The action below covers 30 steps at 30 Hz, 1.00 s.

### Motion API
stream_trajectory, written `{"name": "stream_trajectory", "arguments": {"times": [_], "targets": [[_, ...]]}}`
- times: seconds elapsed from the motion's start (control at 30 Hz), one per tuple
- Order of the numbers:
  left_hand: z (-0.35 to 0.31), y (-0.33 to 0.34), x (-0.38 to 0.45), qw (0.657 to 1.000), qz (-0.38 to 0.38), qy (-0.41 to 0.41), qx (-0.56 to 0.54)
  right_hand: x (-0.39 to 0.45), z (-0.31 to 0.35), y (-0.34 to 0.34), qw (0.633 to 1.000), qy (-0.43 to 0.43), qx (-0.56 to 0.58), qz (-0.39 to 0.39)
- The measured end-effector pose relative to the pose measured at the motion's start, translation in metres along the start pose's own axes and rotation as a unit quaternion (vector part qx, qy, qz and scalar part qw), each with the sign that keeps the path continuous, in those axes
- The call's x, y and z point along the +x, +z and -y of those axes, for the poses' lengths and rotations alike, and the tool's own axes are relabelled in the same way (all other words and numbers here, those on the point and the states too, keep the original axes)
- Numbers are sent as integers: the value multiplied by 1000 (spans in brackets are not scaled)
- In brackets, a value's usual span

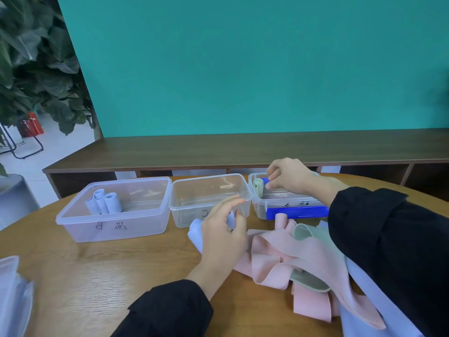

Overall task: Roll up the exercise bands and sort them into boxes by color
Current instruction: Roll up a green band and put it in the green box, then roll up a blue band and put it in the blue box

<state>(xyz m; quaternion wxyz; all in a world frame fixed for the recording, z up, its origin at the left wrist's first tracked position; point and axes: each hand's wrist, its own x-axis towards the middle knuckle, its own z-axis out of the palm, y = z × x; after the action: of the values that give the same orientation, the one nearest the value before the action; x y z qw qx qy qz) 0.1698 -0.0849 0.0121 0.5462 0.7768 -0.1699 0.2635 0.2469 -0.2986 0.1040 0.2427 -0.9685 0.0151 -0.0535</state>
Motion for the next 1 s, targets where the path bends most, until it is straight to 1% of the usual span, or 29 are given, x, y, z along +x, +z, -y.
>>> {"name": "stream_trajectory", "arguments": {"times": [0.07,0.13,0.2,0.27,0.33,0.4,0.47,0.5,0.6,0.67,0.7,0.77,0.87,0.93,1.0], "targets": [[0,-13,0,999,3,-28,27,-16,13,-11,1000,-14,-4,-15],[1,-30,-1,998,6,-38,55,-38,30,-18,999,-31,-2,-27],[4,-50,-3,994,7,-47,100,-63,50,-20,998,-46,6,-34],[11,-68,-5,988,13,-78,129,-95,69,-14,997,-55,24,-37],[17,-81,-11,984,30,-118,131,-128,86,3,997,-56,59,-16],[21,-88,-20,981,53,-140,122,-162,97,28,993,-42,107,31],[22,-93,-27,982,67,-141,104,-189,105,57,987,-23,148,61],[21,-95,-28,983,79,-137,98,-198,107,71,985,-20,162,59],[21,-97,-27,978,128,-126,109,-211,107,103,978,-10,206,17],[23,-96,-25,974,147,-125,116,-212,104,118,971,-1,237,-21],[24,-95,-24,973,150,-125,121,-211,102,124,972,-4,234,-37],[25,-93,-21,974,140,-135,115,-209,97,131,976,-9,210,-57],[25,-94,-24,975,123,-148,112,-208,90,131,969,7,232,-81],[23,-96,-26,975,119,-148,112,-208,88,131,970,8,230,-85],[17,-98,-32,978,99,-157,95,-209,90,132,967,4,242,-85]]}}
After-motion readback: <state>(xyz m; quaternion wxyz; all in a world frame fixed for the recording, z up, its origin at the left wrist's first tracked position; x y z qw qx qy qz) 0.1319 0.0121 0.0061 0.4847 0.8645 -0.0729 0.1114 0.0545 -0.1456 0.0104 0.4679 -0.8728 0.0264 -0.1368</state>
